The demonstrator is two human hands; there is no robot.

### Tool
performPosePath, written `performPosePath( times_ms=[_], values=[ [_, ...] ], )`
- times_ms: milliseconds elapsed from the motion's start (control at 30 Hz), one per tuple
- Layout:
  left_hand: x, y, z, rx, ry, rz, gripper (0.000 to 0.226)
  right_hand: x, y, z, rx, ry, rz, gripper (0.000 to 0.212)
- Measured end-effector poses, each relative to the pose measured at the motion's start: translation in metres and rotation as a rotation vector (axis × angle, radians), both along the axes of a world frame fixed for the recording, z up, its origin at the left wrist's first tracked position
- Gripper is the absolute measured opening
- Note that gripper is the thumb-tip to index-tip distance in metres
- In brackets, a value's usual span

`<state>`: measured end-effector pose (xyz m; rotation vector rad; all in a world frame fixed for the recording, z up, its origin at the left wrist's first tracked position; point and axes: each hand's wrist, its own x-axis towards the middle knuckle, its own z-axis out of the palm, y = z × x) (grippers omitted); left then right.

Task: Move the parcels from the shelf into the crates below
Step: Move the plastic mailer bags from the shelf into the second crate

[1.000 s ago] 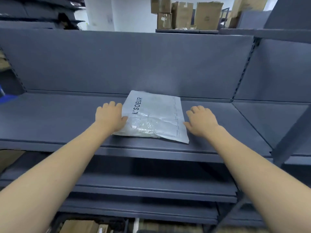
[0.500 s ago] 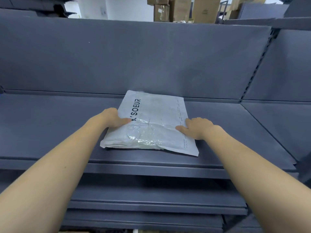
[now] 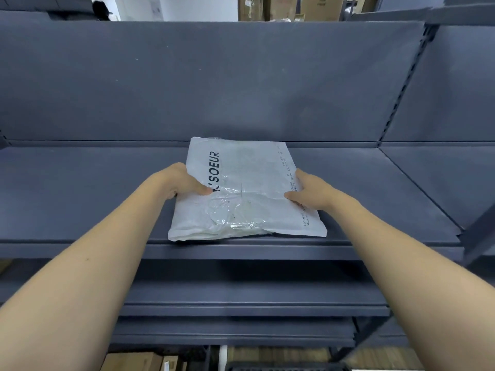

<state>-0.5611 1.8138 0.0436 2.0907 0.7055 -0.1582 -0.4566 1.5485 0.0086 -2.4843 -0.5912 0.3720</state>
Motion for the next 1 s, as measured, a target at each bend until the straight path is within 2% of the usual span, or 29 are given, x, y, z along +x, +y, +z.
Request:
performPosePath(
  times_ms=[100,233,333,400,500,533,600,700,800,933,1000],
  values=[
    [-0.014,-0.013,-0.001,-0.005,-0.041,0.007,0.046,-0.016,-0.014,0.001,0.085,0.012,-0.034,0.036],
    [-0.041,-0.051,0.000,0.147,-0.172,-0.029,0.022,-0.038,-0.038,0.002,0.190,-0.024,-0.104,0.036],
    [-0.067,-0.076,-0.001,0.170,-0.263,0.032,0.051,-0.061,-0.062,-0.001,0.301,-0.072,-0.171,0.039],
    [-0.089,-0.097,-0.005,0.155,-0.367,0.045,0.058,-0.081,-0.084,-0.005,0.394,-0.079,-0.257,0.045],
    [-0.127,-0.137,-0.014,0.128,-0.479,0.126,0.057,-0.118,-0.119,-0.010,0.573,0.016,-0.342,0.066],
    [-0.137,-0.147,-0.020,0.115,-0.508,0.156,0.056,-0.131,-0.130,-0.013,0.629,0.055,-0.338,0.066],
    [-0.154,-0.168,-0.031,0.115,-0.544,0.195,0.053,-0.153,-0.152,-0.022,0.643,0.109,-0.309,0.053],
    [-0.173,-0.182,-0.045,0.131,-0.547,0.184,0.049,-0.170,-0.177,-0.039,0.662,0.211,-0.302,0.041],
    [-0.186,-0.191,-0.058,0.108,-0.498,0.104,0.049,-0.183,-0.202,-0.051,0.687,0.256,-0.311,0.042],
    [-0.194,-0.194,-0.079,0.176,-0.367,0.064,0.040,-0.194,-0.222,-0.052,0.731,0.296,-0.195,0.040],
    [-0.194,-0.196,-0.085,0.177,-0.312,0.072,0.051,-0.196,-0.230,-0.047,0.658,0.273,-0.130,0.041]
  ],
)
